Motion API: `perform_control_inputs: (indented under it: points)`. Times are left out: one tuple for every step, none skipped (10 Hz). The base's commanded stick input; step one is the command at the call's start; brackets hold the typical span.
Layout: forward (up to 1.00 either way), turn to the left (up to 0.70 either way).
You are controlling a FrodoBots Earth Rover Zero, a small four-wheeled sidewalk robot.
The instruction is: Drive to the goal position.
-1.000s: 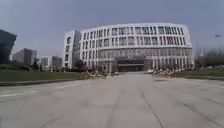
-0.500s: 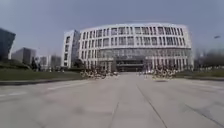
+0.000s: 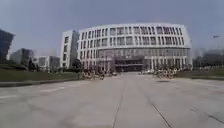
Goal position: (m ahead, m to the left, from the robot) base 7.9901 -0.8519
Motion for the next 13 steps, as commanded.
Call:
perform_control_inputs:
  points:
    - [0.70,0.00]
    - [0.70,0.00]
    - [0.70,0.00]
    - [0.70,0.00]
    - [0.70,0.00]
    - [0.70,0.00]
    - [0.70,0.00]
    - [0.70,0.00]
    - [0.70,0.00]
    - [0.70,0.00]
    - [0.70,0.00]
    - [0.70,0.00]
    - [0.70,0.00]
